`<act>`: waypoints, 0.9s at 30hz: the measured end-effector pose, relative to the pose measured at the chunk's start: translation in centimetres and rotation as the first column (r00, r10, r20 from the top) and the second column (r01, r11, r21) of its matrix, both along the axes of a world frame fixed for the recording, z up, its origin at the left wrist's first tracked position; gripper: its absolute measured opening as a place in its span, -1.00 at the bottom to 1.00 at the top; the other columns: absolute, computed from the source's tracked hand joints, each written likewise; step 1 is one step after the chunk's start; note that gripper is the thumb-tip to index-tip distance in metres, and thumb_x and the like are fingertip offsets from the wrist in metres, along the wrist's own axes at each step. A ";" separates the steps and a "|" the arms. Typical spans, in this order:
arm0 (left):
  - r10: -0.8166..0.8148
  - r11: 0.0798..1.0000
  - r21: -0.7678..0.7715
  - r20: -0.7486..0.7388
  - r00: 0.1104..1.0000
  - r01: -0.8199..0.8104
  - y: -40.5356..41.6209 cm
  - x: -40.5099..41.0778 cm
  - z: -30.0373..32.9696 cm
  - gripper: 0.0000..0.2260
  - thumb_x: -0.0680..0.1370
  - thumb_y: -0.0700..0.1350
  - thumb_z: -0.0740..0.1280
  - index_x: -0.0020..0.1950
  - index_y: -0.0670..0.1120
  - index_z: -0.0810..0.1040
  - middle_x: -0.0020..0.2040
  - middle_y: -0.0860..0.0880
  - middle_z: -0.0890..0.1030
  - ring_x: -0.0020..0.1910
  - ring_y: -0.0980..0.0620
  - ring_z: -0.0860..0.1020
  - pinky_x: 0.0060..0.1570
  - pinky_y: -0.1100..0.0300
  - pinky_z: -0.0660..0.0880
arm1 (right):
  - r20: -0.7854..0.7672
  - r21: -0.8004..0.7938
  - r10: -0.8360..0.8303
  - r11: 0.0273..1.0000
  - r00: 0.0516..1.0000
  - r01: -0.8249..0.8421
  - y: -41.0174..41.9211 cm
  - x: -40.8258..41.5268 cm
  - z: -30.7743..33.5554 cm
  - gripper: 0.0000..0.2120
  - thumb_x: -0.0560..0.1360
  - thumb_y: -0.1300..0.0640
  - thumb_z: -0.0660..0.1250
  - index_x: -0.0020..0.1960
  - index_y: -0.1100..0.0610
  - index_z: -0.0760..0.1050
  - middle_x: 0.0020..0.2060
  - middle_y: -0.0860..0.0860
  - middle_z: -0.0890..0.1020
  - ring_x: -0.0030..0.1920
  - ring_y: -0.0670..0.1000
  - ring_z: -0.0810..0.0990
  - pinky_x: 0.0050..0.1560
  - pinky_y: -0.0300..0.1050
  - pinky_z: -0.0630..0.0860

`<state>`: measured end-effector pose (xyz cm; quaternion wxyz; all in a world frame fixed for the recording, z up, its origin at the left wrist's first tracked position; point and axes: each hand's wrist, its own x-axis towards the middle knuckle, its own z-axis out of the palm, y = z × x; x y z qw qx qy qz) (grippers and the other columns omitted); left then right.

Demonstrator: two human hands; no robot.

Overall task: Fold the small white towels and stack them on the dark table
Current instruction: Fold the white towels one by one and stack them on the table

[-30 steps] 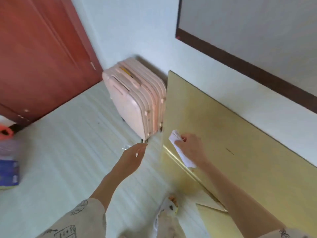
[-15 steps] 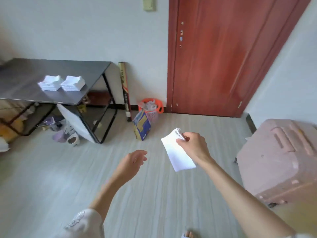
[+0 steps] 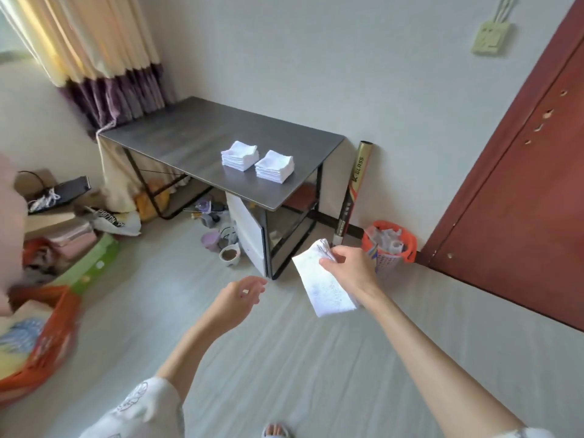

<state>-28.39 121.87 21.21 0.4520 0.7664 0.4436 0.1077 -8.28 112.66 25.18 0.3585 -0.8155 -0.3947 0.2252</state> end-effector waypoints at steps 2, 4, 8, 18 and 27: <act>0.008 1.000 -0.015 -0.028 1.000 -0.008 4.6 0.1 0.4 -0.81 0.62 -0.13 0.12 0.11 0.01 0.51 0.01 0.00 0.58 -0.01 -0.03 0.59 -0.03 0.15 0.47 | -0.020 0.006 0.039 0.999 0.999 -0.039 5.3 0.1 0.3 -0.79 0.44 0.06 0.32 -0.21 0.22 0.53 -0.34 0.06 0.58 -0.30 0.03 0.48 -0.39 -0.13 0.25; 0.019 1.000 -0.022 -0.046 0.999 -0.020 9.0 0.3 0.8 -0.78 0.62 -0.13 0.12 0.16 -0.03 0.52 0.03 -0.01 0.58 -0.01 -0.03 0.59 -0.02 0.15 0.47 | -0.027 0.013 0.076 0.997 0.997 -0.075 10.2 0.1 0.6 -0.79 0.44 0.06 0.32 -0.19 0.22 0.54 -0.27 0.11 0.62 -0.26 0.04 0.50 -0.37 -0.13 0.27; 0.105 0.988 -0.115 0.051 0.993 -0.099 16.8 1.5 1.3 -0.82 0.62 -0.11 0.13 0.13 0.00 0.49 0.06 -0.04 0.58 -0.04 0.01 0.58 0.04 0.10 0.48 | -0.049 0.044 0.150 0.988 0.987 -0.148 19.1 0.7 1.2 -0.74 0.44 0.06 0.33 -0.11 0.29 0.54 -0.16 0.19 0.63 -0.23 0.07 0.52 -0.27 -0.13 0.30; 0.367 0.648 -0.760 0.359 0.858 0.041 39.4 5.6 -3.0 -0.42 0.43 0.30 0.15 0.34 0.01 0.41 0.25 -0.01 0.54 0.25 -0.01 0.49 0.25 -0.02 0.42 | -0.113 0.058 0.294 0.956 0.949 -0.289 40.7 2.1 0.2 -0.76 0.45 0.07 0.37 -0.10 0.27 0.57 -0.17 0.12 0.65 -0.17 0.04 0.57 -0.14 -0.13 0.42; 0.262 0.812 -0.583 0.358 0.896 -0.004 59.5 9.8 -3.1 -0.66 0.57 0.12 0.22 0.14 -0.11 0.52 0.00 -0.04 0.63 -0.08 -0.04 0.59 -0.13 0.07 0.48 | -0.454 0.087 -0.006 0.995 0.891 0.051 59.2 4.4 -1.2 -0.96 0.49 0.15 0.34 -0.09 0.11 0.55 -0.14 0.00 0.63 -0.11 -0.04 0.58 -0.13 -0.21 0.42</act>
